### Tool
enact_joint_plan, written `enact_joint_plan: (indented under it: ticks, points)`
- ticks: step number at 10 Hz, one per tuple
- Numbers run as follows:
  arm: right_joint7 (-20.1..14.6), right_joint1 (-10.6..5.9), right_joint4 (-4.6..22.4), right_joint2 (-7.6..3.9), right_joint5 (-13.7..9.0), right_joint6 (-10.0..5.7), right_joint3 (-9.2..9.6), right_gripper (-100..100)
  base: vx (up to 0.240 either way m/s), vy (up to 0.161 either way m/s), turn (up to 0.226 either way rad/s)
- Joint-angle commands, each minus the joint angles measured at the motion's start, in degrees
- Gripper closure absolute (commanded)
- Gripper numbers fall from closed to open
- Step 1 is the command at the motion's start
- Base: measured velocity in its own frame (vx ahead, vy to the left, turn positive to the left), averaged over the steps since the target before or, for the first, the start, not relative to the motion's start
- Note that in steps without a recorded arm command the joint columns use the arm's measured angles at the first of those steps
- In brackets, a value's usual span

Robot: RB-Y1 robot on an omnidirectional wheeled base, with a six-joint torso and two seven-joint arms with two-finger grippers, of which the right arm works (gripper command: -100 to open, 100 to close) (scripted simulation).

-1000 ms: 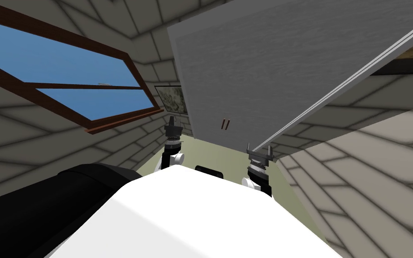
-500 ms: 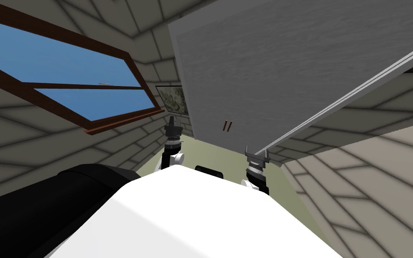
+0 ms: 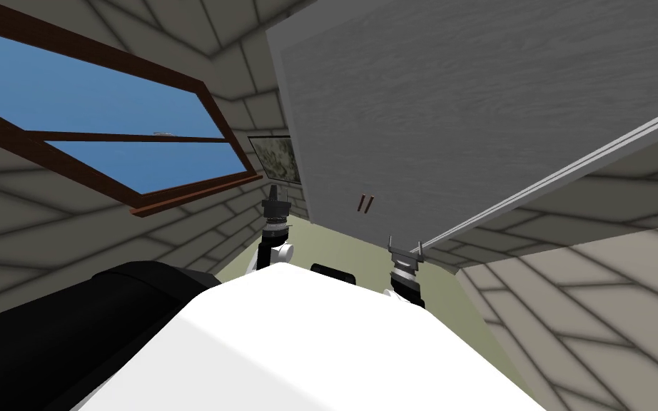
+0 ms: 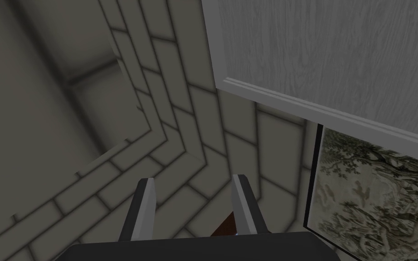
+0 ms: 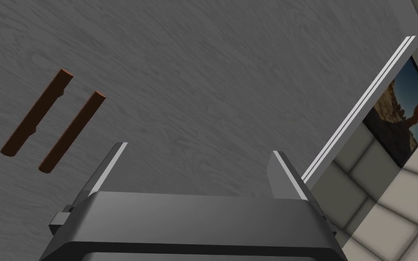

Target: Pull the door open

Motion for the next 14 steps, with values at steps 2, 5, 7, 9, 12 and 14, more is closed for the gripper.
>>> enact_joint_plan:
  ticks: [2, 5, 7, 9, 12, 14]
  points:
    - [-3.19, 0.16, 2.59, -0.60, -1.17, -0.73, 0.51, -100, 0.099, 0.016, 0.050]
    - [-6.65, 0.14, 5.76, -1.20, -2.46, -1.60, 1.11, -100, 0.099, 0.013, 0.050]
    - [-8.89, 0.12, 7.81, -1.57, -3.30, -2.16, 1.50, -100, 0.108, 0.010, 0.051]
    - [-11.13, 0.10, 9.86, -1.95, -4.13, -2.72, 1.89, -100, 0.109, 0.019, 0.047]
    - [-14.39, 0.06, 12.85, -2.50, -5.35, -3.54, 2.46, -100, 0.098, 0.011, 0.049]
    - [-16.50, 0.03, 14.77, -2.85, -6.14, -4.07, 2.83, -100, 0.090, 0.010, 0.046]
